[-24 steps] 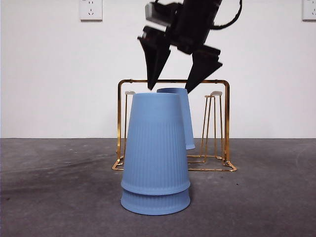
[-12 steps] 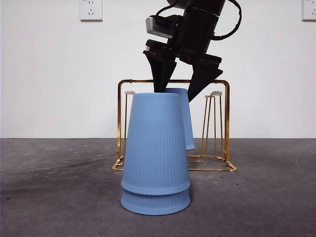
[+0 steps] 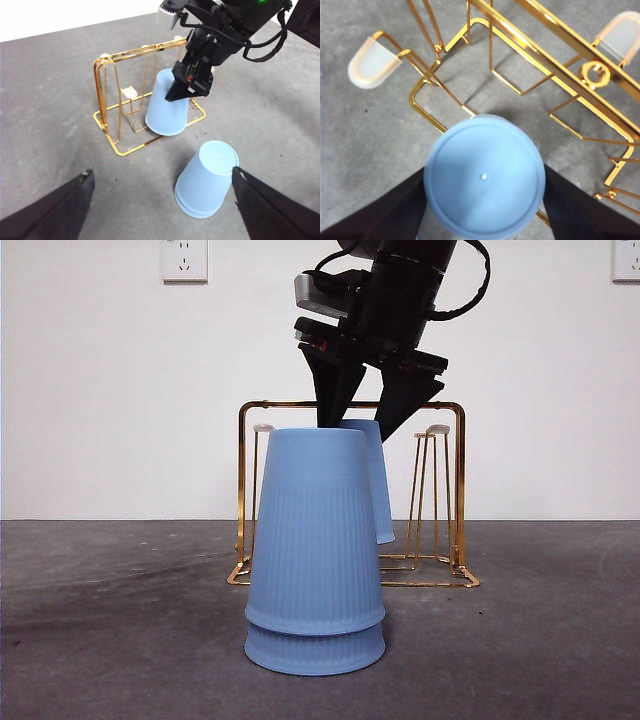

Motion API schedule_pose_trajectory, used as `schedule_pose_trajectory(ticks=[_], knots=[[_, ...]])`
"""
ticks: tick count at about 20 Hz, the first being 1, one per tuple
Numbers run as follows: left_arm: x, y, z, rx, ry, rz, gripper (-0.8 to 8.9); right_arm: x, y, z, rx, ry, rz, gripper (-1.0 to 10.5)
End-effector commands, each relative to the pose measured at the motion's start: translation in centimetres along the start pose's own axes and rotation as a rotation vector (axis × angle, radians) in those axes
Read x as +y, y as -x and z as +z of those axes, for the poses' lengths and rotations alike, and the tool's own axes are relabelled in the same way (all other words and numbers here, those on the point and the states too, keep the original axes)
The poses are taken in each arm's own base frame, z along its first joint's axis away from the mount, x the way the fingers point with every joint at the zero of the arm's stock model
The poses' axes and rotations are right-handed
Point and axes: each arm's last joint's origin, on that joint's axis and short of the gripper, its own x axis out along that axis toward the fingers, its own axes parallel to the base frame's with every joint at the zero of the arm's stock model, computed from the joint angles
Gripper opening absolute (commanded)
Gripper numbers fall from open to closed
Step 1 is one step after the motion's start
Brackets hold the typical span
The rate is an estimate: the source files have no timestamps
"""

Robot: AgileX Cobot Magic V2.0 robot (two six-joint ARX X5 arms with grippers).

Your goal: The left arm pick up the left cup on cup holder and place it on desk, then the right arm insert the right cup into the first cup, and then the left arm insert the mid cup into the first cup

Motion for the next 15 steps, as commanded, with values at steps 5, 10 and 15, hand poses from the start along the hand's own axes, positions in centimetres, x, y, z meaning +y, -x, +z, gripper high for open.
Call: schedule_pose_trajectory(ticks=[5,10,15], knots=[[-0.1,0.4,0.6,-0.030,0.006,-0.007,4.34,0.2,0.3,0.7,-0.024,0.014,-0.006,2.5],[-0.1,0.4,0.6,-0.030,0.006,-0.007,4.34,0.3,2.7,1.7,-0.045,0.019,-0.025,2.5],[-0.1,0.4,0.7,-0.030,0.006,-0.007,4.34,0.6,6.5,3.2,-0.089,0.023,-0.027,2.5]])
